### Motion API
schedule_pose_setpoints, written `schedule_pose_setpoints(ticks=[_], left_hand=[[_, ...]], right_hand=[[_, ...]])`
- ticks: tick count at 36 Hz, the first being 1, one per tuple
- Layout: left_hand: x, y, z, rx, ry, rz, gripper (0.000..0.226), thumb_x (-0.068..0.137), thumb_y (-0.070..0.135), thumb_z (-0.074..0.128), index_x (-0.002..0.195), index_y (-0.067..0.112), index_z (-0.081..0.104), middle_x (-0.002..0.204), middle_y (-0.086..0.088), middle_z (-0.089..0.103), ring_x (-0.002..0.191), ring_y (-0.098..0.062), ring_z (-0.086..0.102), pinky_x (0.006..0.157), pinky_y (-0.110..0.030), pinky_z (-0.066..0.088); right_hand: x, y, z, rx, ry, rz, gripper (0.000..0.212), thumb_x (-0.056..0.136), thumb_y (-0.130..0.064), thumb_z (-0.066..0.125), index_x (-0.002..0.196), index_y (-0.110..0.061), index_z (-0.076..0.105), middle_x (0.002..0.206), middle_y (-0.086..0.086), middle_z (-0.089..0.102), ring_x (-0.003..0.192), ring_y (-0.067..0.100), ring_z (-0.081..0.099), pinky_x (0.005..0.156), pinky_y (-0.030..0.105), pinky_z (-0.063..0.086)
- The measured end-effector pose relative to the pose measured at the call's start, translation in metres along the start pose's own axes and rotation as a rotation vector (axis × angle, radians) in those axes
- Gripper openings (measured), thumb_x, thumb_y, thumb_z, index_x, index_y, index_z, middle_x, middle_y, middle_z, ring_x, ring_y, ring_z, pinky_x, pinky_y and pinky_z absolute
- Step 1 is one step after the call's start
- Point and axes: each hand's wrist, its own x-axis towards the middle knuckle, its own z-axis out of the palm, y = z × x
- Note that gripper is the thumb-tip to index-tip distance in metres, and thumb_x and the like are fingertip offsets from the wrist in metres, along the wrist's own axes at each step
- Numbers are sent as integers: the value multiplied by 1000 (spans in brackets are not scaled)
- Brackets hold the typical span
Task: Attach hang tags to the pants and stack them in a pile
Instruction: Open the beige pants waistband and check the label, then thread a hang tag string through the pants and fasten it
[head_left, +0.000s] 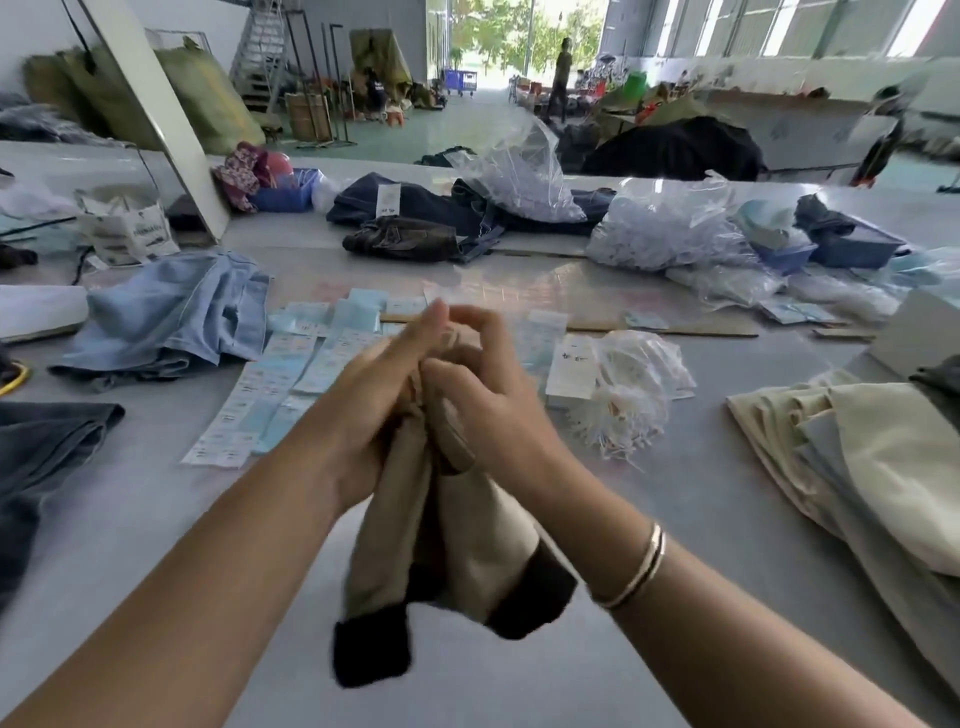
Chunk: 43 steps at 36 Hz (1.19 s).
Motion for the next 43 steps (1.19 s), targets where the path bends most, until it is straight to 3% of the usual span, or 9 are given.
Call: schedule_pose_setpoints(ticks=[6, 11, 15, 20, 24, 29, 31, 35, 43], left_hand=[[6, -21, -1, -425, -51, 184, 26, 75, 7, 54, 87, 11, 77, 87, -11, 74, 77, -21, 72, 62, -30, 58], [14, -76, -27, -606, 275, 164, 38, 77, 6, 52, 110, 6, 71, 108, -16, 71, 93, -29, 70, 68, -35, 59], [10, -147, -49, -138, 694, 23, 43, 84, -5, 59, 125, 5, 56, 105, -19, 64, 73, -25, 60, 57, -26, 51], [-1, -187, -65, 732, 1017, -24, 70, 64, 5, 81, 128, -4, 53, 128, -31, 52, 120, -44, 49, 100, -53, 38], [25, -168, -60, 1207, 693, 491, 35, 74, 19, 57, 103, 3, 69, 115, -22, 63, 110, -44, 57, 91, -53, 45], [67, -176, -56, 1633, 43, 275, 56, 93, 48, 37, 148, 37, 30, 161, 5, 12, 149, -18, 2, 119, -43, 0], [68, -194, -57, 1718, 17, 162, 63, 91, 58, 30, 150, 42, 18, 162, 9, 2, 148, -14, -8, 114, -48, -15], [55, -200, -45, 1715, 178, 111, 61, 74, 60, 41, 125, 34, 63, 140, -2, 54, 131, -26, 48, 108, -52, 3], [57, -198, -48, 1720, 184, 38, 63, 67, 62, 46, 119, 34, 68, 136, -4, 58, 123, -27, 56, 106, -55, 8]], right_hand=[[-6, 1, -31, 102, -127, -275, 57, 78, -11, 40, 125, -44, 38, 128, -3, 53, 113, 18, 58, 100, 47, 44], [-9, 56, -62, -655, 66, -224, 36, 87, -39, 44, 121, -48, 52, 145, -9, 38, 134, 13, 30, 114, 49, 18], [-32, 142, -66, -1108, -398, 318, 64, 86, -66, 42, 143, -56, 13, 161, -3, -4, 147, 25, -12, 105, 69, -17], [-56, 198, -66, -1051, -733, 521, 67, 83, -71, 36, 141, -61, 3, 158, -6, -20, 145, 22, -20, 98, 70, -22], [-6, 178, -84, -979, -640, 500, 39, 88, -62, 42, 120, -46, 57, 138, -5, 52, 129, 22, 43, 113, 59, 7], [70, 183, -112, -1037, -91, 336, 33, 91, -27, 54, 124, -20, 59, 120, 3, 61, 102, 23, 60, 82, 33, 51], [89, 197, -125, -1205, -43, 257, 33, 93, -22, 52, 125, -14, 57, 123, 7, 59, 105, 26, 59, 87, 37, 51], [108, 224, -145, -1489, -123, 209, 28, 96, -25, 45, 119, -12, 55, 120, 7, 60, 109, 24, 57, 90, 33, 46], [116, 235, -166, -1674, -209, 110, 24, 101, -23, 37, 114, -20, 57, 112, -2, 64, 100, 15, 66, 85, 28, 49]])
